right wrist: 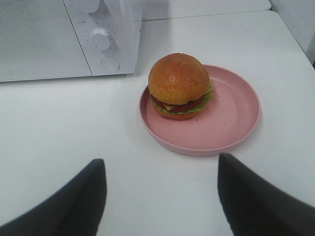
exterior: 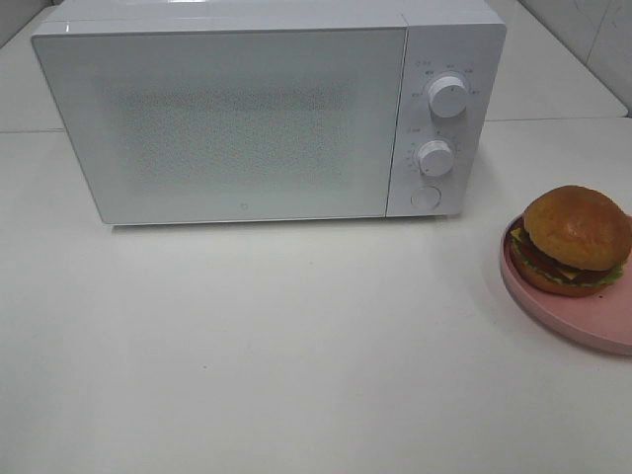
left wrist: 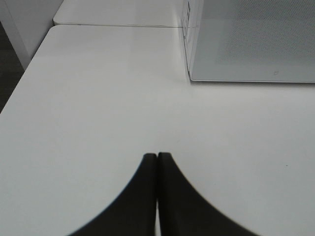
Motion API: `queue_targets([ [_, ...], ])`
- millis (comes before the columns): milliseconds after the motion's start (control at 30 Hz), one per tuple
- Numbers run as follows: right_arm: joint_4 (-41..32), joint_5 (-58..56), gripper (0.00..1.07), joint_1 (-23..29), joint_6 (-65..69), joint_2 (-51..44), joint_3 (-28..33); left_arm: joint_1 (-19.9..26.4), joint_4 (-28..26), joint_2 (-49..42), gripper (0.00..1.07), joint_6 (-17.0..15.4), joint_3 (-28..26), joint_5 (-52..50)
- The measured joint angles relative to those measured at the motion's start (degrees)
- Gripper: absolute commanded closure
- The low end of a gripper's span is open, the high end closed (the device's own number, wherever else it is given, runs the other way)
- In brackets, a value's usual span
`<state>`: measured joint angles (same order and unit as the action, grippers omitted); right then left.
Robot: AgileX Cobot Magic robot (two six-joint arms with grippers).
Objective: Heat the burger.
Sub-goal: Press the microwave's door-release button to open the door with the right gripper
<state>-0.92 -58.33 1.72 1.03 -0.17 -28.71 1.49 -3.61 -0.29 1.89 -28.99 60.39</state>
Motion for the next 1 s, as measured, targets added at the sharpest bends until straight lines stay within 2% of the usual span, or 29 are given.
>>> queue_targets([
  [167,0.0,1.1,0.46,0.0,0.0,0.0,-0.2,0.0,0.0,0.0,1.06,0.0,0.0,0.0],
  [333,-0.1,8.1,0.46,0.0,0.0,3.6,-1.7,0.0,0.0,0.0,1.06,0.0,0.0,0.0],
  [633,-0.3,25.1,0.49,0.0,0.0,19.7,-1.9,0.0,0.0,0.0,1.06,0.0,0.0,0.0],
  [867,-0.3,32.8,0.52,0.0,0.0,30.8,-1.9,0.0,0.0,0.0,1.06,0.0,0.0,0.0],
  [1000,-0.4,40.0,0.58,0.0,0.0,39.4,-1.9,0.0,0.0,0.0,1.06,0.0,0.0,0.0],
])
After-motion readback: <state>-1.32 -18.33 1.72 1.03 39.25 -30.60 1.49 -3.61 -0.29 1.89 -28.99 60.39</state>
